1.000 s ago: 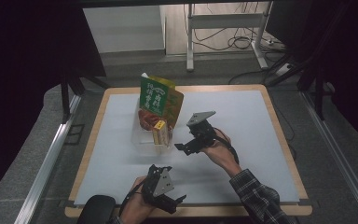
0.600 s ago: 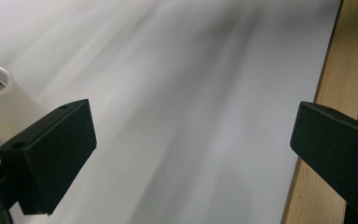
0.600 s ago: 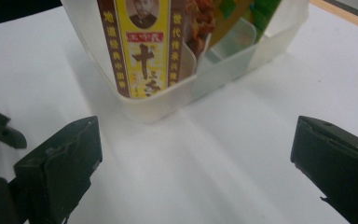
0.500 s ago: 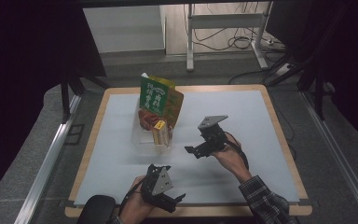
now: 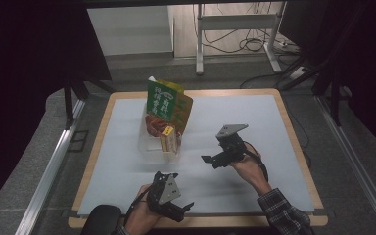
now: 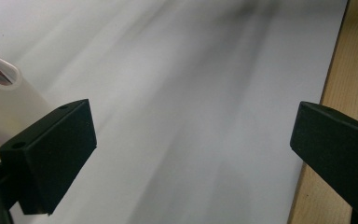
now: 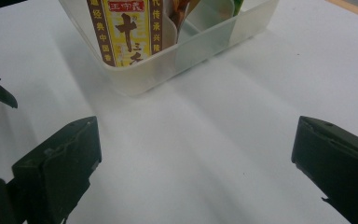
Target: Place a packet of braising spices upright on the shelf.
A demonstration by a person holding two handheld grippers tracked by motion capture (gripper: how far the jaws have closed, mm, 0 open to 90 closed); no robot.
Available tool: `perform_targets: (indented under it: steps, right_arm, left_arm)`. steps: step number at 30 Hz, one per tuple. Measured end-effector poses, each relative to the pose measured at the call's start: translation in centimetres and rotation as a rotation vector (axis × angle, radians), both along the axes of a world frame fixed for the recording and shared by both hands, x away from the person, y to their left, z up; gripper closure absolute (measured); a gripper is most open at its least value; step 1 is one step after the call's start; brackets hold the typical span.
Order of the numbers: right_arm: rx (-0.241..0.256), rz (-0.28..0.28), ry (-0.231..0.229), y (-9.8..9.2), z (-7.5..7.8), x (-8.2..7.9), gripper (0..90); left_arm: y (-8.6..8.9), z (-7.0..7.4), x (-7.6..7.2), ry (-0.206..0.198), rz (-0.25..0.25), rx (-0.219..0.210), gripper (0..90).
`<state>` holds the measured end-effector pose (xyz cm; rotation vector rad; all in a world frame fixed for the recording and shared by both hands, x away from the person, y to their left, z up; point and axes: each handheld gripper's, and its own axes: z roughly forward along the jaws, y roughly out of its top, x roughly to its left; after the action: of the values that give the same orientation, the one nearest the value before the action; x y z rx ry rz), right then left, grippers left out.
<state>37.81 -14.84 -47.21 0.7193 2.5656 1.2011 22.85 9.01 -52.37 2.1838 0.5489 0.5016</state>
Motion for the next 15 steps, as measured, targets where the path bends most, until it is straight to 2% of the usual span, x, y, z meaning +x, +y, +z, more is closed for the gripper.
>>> perform_targets:
  steps: [11, 15]
  right_arm:
    - [-0.007, 0.001, 0.002, -0.7, 0.12, -0.57, 0.0]
    - [-0.008, 0.003, 0.008, -0.91, 0.11, -0.78, 0.0]
  left_arm:
    - [0.2, -0.05, 0.12, 0.001, 0.014, -0.015, 0.0]
    - [0.29, -0.01, 0.17, 0.001, 0.016, -0.009, 0.0]
